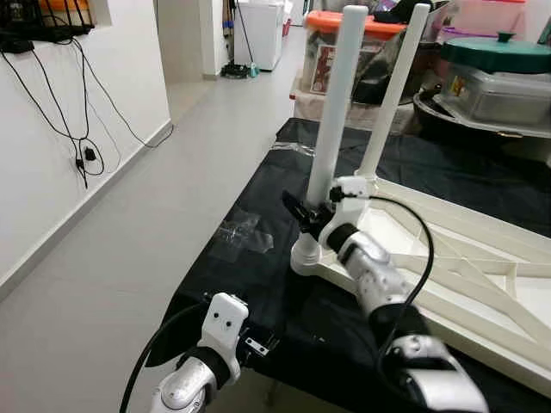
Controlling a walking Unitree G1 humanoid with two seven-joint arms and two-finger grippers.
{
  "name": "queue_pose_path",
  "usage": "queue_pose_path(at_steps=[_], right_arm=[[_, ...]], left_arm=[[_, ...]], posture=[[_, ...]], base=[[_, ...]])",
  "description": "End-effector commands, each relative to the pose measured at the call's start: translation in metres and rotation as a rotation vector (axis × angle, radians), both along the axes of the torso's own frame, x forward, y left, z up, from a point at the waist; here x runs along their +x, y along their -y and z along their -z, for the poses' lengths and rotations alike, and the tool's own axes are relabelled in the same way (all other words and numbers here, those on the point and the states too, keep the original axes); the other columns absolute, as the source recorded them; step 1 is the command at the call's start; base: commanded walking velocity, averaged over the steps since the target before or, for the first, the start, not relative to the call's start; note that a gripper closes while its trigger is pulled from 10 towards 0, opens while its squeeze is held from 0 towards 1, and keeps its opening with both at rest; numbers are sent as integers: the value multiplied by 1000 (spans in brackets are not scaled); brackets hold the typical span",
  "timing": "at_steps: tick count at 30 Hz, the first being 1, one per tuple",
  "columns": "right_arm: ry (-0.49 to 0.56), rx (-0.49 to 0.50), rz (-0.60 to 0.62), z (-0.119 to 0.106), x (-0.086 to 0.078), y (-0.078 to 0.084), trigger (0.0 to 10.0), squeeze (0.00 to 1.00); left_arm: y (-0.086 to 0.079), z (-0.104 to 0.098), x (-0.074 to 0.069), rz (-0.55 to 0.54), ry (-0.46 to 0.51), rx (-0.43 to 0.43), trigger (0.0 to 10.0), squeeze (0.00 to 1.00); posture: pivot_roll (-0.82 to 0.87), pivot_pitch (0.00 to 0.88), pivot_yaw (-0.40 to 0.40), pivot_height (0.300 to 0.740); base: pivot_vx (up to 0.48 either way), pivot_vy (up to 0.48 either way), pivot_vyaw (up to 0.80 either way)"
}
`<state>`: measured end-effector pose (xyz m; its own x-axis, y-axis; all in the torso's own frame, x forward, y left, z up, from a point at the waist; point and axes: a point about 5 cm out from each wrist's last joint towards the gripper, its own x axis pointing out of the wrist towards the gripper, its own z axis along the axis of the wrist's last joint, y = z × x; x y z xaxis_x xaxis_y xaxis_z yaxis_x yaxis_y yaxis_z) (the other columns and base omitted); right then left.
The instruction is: Building children table
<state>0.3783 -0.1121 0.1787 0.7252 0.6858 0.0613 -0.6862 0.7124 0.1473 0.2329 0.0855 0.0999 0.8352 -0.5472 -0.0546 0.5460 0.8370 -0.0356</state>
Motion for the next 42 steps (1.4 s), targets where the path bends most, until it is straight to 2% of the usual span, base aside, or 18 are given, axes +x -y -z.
queue_pose_path(at_steps=[1, 2, 4, 12, 13, 17, 19, 22, 24, 25, 26, 27, 28, 29, 31, 32, 35, 42], right_arm=[[-18, -89, -374, 3, -12, -22, 10000, 0], [-18, -89, -374, 3, -12, -22, 10000, 0], [-8, -182, -553, 3, -17, -30, 10000, 0], [-2, -200, -762, -1, -24, -47, 10000, 0], [0, -243, -807, 1, -26, -52, 510, 0], [13, -339, -806, 6, -26, -57, 0, 0], [33, -382, -635, 12, -18, -59, 0, 0], [35, -388, -565, 14, -15, -58, 0, 0], [25, -275, -251, 10, -1, -49, 0, 0], [25, -275, -251, 10, -1, -49, 0, 0], [-8, -201, -14, 8, 9, -38, 0, 0], [-8, -201, -14, 8, 9, -38, 0, 0], [-111, -103, 470, 13, 19, -7, 0, 0], [-111, -103, 470, 13, 19, -7, 0, 0], [-156, -100, 774, 22, 15, 15, 0, 0], [-156, -100, 774, 22, 15, 15, 0, 0], [-220, -10, 1022, 33, -2, 17, 0, 0], [-284, 64, 1050, 38, -12, -11, 0, 0]], left_arm=[[1, 4, 0, 5, -14, 1, 10000, 0], [1, 4, 0, 5, -14, 1, 10000, 0], [2, 4, 0, 2, -10, 2, 10000, 0], [3, 3, 0, 5, -8, 0, 10000, 0], [3, 3, 0, 3, -7, 0, 10000, 0], [3, 3, 1, -2, -6, -1, 10000, 0], [2, 3, 1, -6, -5, -2, 10000, 0], [2, 2, 1, -7, -5, -2, 10000, 0], [1, 2, 1, -6, -6, -3, 10000, 0], [1, 2, 1, -6, -6, -3, 10000, 0], [1, 2, 0, -5, -8, -4, 10000, 0], [1, 2, 0, -5, -8, -4, 10000, 0], [0, 3, 0, -1, -10, -4, 10000, 0], [0, 3, 0, -1, -10, -4, 10000, 0], [0, 3, 0, 2, -12, -4, 10000, 0], [0, 3, 0, 2, -12, -4, 10000, 0], [0, 3, 0, 3, -11, 0, 10000, 0], [-1, 3, -1, -4, -9, 3, 10000, 0]], posture=[[162, 0, -92, 740], [162, 0, -92, 740], [163, 0, -95, 740], [170, 0, -103, 740], [172, 0, -106, 740], [173, 0, -107, 740], [171, 0, -104, 740], [170, 0, -103, 740], [164, 0, -97, 740], [164, 0, -97, 740], [162, 0, -93, 740], [162, 0, -93, 740], [158, 0, -87, 740], [158, 0, -87, 740], [151, 0, -81, 740], [151, 0, -81, 740], [159, 0, -85, 740], [165, 0, -85, 740]], base=[[0, 0, 0], [0, 0, 0], [0, 0, 0], [0, 0, 0], [0, 0, 0], [0, 0, 0], [0, 0, 0], [0, 0, 0], [0, 0, 0], [0, 0, 0], [0, 0, 0], [0, 0, 0], [0, 0, 0], [0, 0, 0], [0, 0, 0], [0, 0, 0], [0, 0, 0], [0, 0, 0]])
